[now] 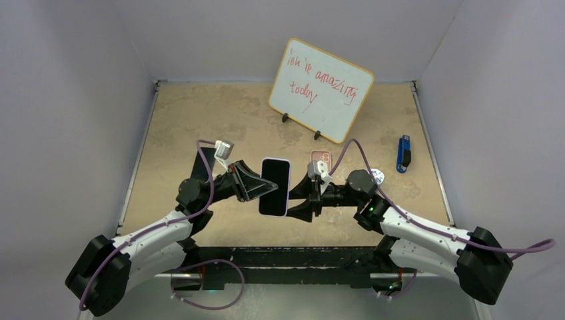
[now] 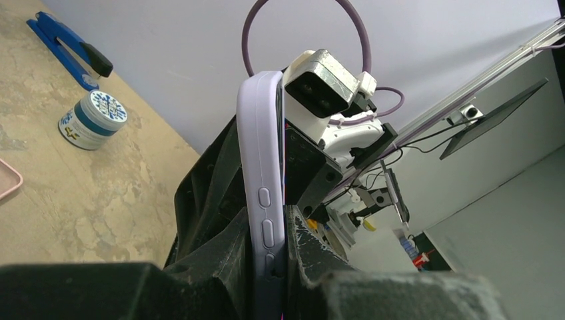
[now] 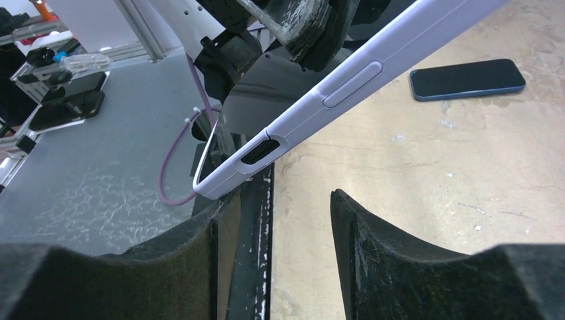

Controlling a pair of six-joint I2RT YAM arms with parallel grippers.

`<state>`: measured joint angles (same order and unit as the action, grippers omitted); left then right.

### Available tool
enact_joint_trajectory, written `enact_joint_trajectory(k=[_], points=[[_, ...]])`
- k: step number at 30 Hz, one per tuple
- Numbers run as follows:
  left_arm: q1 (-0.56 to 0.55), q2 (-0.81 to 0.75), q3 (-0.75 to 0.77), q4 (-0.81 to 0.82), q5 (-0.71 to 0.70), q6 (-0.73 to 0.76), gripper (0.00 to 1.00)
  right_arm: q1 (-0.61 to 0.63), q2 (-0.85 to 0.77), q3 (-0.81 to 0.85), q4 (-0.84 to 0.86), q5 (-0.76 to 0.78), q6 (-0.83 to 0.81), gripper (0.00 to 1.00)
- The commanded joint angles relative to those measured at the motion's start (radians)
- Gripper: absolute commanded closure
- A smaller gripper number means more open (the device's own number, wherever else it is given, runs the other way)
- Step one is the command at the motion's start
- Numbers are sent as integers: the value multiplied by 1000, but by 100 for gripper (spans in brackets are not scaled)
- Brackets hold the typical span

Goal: Take the phone out of the phone case
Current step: Remove the phone case from the phone.

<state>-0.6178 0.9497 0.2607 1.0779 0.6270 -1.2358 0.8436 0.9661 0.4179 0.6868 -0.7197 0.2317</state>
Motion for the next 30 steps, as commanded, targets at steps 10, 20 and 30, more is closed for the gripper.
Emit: enact_joint_trajectory(k=[10,20,30], points=[[8,-14,50,9,-93,93,100,15,-15,5,97,-145,35,41],[8,-53,49,-8,-85,114,100,14,33,27,159,-43,155,55],[8,-88,56,-58,-72,63,100,15,78,28,160,-69,85,87]])
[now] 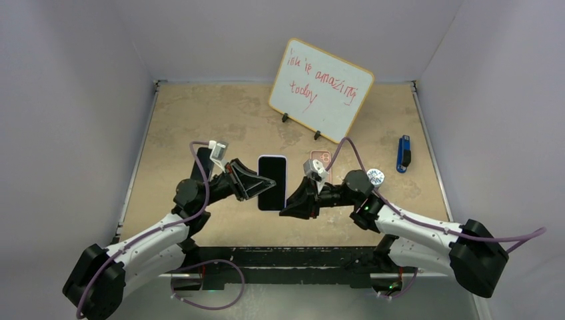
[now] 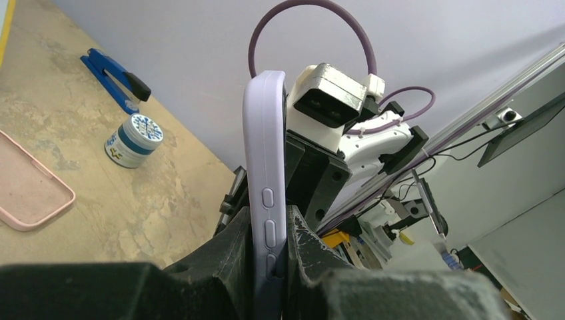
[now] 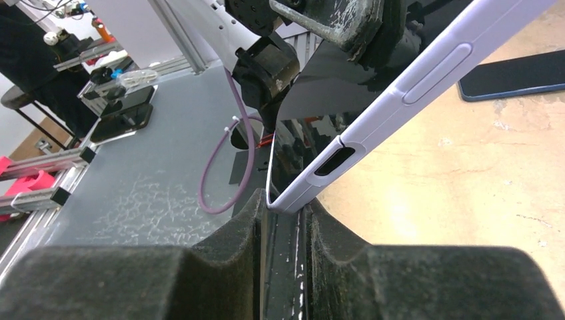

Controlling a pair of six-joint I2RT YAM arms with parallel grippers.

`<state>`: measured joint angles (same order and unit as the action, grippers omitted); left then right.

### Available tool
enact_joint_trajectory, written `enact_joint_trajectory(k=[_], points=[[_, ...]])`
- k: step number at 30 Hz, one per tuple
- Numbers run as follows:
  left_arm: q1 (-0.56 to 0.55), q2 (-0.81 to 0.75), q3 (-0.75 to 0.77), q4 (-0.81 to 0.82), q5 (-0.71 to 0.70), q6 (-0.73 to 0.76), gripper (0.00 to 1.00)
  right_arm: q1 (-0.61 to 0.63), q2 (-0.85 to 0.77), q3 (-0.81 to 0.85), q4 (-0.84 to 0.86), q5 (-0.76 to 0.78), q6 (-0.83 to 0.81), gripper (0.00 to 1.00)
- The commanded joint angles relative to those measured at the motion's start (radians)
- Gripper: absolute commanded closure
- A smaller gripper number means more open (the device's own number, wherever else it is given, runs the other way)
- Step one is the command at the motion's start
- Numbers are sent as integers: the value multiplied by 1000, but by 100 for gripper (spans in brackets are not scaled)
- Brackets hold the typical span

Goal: Take the phone out of the phone case
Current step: Remove the phone case from the phone.

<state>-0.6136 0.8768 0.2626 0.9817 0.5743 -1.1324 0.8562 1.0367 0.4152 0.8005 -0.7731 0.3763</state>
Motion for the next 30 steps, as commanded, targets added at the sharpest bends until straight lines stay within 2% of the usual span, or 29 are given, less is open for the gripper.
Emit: enact_joint_trajectory(k=[1,7,13,17,23,30], points=[[4,-14,55,36,-18,-57,100,2,8,34,37,-27,-93,89],[3,6,41,89,-2,-139,100,1,-10,82,-111,14,-254,99],[3,62,20,247,36,-230,100,0,11,133,-224,72,-370,100],[4,88,9,308,41,-258,100,1,23,144,-228,83,-373,100],[4,88,9,315,41,-261,100,-8,20,126,-197,104,-367,100],[4,85,13,331,52,-275,100,-60,33,73,-62,144,-236,100]])
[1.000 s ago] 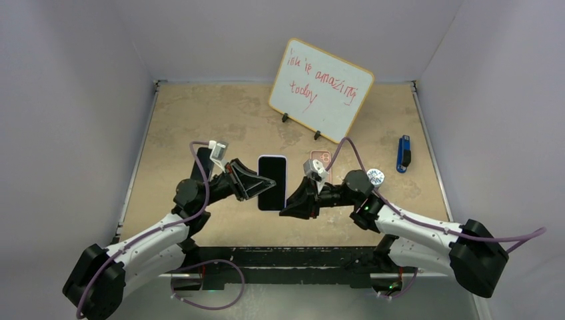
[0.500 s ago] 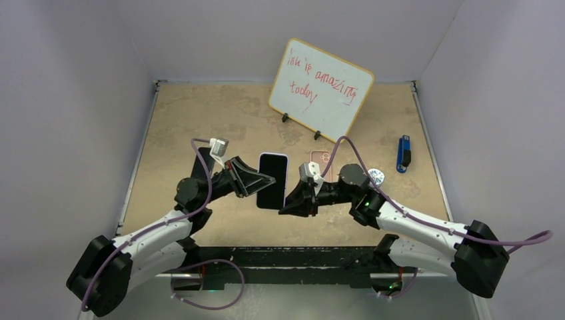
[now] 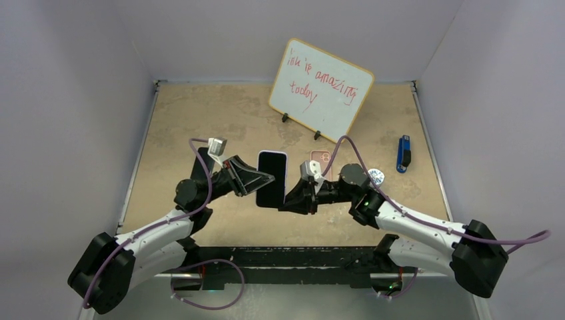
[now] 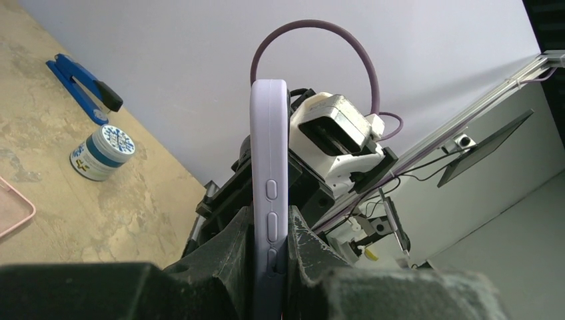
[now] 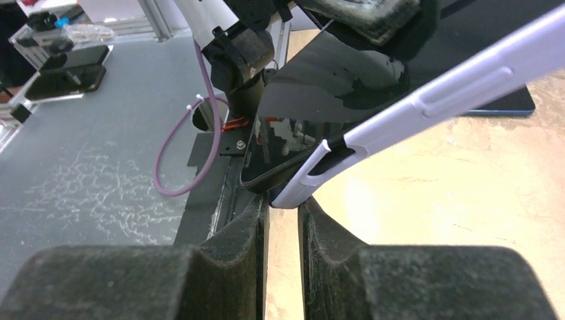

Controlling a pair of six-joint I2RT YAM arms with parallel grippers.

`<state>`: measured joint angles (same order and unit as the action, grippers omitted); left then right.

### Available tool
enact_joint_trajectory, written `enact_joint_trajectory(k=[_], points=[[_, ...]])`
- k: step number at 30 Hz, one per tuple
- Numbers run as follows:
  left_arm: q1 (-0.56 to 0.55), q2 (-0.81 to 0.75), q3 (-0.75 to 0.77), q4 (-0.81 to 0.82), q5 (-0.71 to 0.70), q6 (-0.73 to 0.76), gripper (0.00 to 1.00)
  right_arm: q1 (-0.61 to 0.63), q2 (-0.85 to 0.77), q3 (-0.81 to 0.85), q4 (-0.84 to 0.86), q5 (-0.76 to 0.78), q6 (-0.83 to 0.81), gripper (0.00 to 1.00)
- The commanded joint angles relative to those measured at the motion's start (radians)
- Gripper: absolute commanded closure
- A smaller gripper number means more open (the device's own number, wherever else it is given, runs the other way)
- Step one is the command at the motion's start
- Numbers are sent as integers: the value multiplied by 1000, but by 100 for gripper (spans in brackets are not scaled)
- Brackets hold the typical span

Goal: Take the phone out of the phone case
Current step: Remove the phone case from the phone.

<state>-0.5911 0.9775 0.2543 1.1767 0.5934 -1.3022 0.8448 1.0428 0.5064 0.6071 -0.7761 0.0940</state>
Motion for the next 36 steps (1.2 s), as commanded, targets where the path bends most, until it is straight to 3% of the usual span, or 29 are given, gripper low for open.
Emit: enact_joint_trajectory(k=[1,15,27,36], points=[[-19,-16,22,137,34,-106,100,-60,31,-23,153,149,82,100],[-21,-27,6,36,38,-30,100,-98,63,-25,444,197,447,100],[-77,4,-32,87,18,-36,100,-100,108,-18,585,277,563,99],[-102,-16,-39,105,13,-46,100,-143,141,-15,577,355,611,97]])
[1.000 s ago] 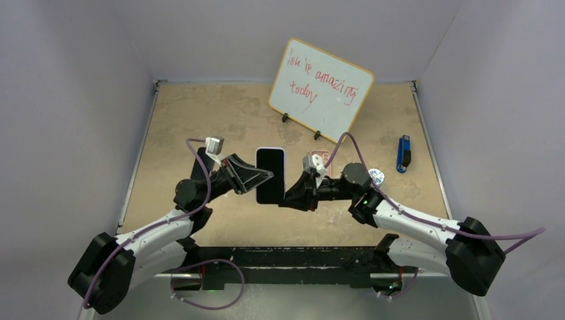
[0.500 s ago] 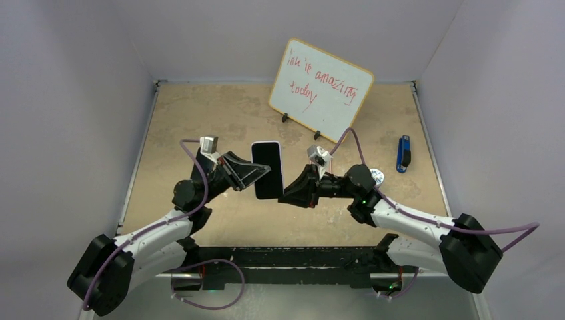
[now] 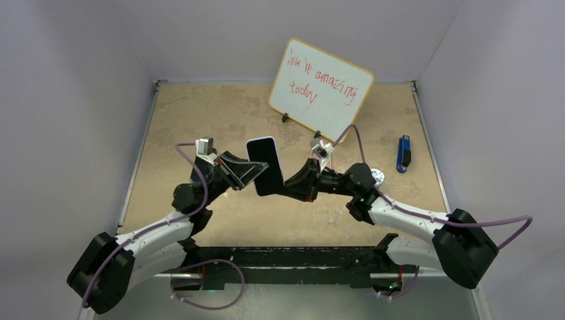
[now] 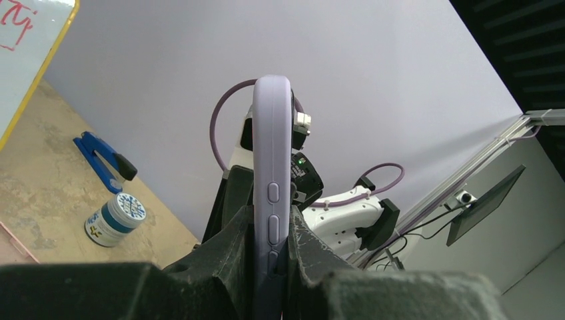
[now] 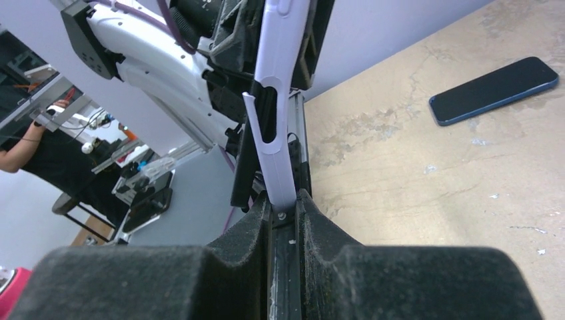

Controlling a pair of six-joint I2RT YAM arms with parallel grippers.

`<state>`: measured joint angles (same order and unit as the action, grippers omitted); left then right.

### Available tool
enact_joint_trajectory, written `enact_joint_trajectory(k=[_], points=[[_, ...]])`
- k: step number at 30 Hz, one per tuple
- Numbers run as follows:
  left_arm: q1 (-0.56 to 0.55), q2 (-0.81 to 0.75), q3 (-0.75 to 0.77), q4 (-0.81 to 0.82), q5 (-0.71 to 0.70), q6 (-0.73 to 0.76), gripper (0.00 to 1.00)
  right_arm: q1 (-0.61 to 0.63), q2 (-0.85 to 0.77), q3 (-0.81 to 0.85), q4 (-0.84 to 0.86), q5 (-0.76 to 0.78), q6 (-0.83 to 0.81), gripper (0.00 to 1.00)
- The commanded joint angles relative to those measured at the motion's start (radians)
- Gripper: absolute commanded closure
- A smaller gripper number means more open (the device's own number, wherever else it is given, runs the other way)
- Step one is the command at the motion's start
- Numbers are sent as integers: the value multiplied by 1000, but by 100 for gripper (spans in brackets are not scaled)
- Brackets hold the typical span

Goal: Take the phone out of the phone case
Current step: Remove the phone case from the phone.

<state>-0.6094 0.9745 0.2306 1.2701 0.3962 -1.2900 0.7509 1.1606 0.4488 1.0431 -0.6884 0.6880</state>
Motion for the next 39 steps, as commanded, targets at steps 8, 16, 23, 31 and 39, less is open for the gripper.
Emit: enact_joint_trajectory(k=[8,16,23,31,39], points=[[-101,30,-31,-21,177,-16,100,-50,48,60,273,175,81,83],[-115,87,-27,-36,141,25,100,-51,114,54,410,109,171,76],[-115,78,0,-218,96,148,100,-50,145,17,429,109,181,87],[-113,40,74,-606,-93,384,73,-51,130,-26,242,180,86,100],[-114,74,194,-873,-296,594,47,-51,161,-68,142,242,35,100]])
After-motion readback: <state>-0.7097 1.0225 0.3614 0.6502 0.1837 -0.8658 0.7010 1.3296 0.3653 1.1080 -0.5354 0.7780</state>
